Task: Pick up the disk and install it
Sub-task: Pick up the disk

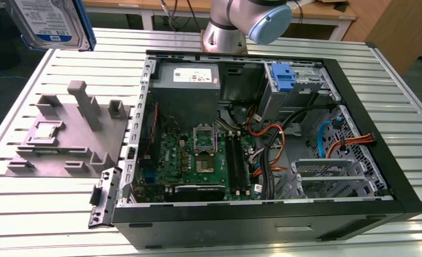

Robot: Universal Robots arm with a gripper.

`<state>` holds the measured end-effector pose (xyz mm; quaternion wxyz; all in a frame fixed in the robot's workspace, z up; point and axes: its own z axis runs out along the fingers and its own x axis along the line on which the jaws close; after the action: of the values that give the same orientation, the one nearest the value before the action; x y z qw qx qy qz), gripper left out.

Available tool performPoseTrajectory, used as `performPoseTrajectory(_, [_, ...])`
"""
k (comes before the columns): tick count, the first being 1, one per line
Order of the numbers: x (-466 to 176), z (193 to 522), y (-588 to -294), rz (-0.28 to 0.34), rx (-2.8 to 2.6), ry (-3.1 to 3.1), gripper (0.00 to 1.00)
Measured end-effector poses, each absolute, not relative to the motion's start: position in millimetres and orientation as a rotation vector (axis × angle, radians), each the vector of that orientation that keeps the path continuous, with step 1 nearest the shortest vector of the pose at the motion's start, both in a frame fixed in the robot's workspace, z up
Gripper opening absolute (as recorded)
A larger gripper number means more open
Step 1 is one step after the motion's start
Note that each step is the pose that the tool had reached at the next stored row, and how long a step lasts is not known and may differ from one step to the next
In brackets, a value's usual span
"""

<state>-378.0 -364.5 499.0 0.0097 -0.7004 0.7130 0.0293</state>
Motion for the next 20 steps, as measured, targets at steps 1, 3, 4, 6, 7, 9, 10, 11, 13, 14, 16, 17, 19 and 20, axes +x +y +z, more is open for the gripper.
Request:
performPoseTrajectory(1, [-377.6, 499.0, -364.5, 0.092, -2.187, 2.226, 0.37])
performPoseTrajectory(3, [-377.0, 499.0, -364.5, 0.091, -2.187, 2.226, 0.37])
performPoseTrajectory(4, [-376.7, 498.9, -364.5, 0.092, -2.187, 2.226, 0.37])
performPoseTrajectory(6, [-376.0, 498.9, -364.5, 0.091, -2.187, 2.226, 0.37])
performPoseTrajectory(7, [-375.7, 499.0, -364.5, 0.091, -2.187, 2.226, 0.37])
performPoseTrajectory(9, [-375.1, 498.9, -364.5, 0.092, -2.187, 2.226, 0.37])
performPoseTrajectory(10, [-374.8, 498.9, -364.5, 0.091, -2.187, 2.226, 0.37])
performPoseTrajectory(11, [-374.5, 498.9, -364.5, 0.091, -2.187, 2.226, 0.37])
performPoseTrajectory(13, [-373.9, 498.9, -364.5, 0.091, -2.187, 2.226, 0.37])
performPoseTrajectory(14, [-373.6, 498.9, -364.5, 0.091, -2.187, 2.226, 0.37])
performPoseTrajectory(16, [-373.1, 498.9, -364.5, 0.091, -2.187, 2.226, 0.37])
performPoseTrajectory(17, [-372.8, 498.9, -364.5, 0.091, -2.187, 2.226, 0.37])
performPoseTrajectory(19, [-372.1, 499.0, -364.5, 0.092, -2.187, 2.226, 0.37])
performPoseTrajectory(20, [-371.8, 498.9, -364.5, 0.091, -2.187, 2.226, 0.37])
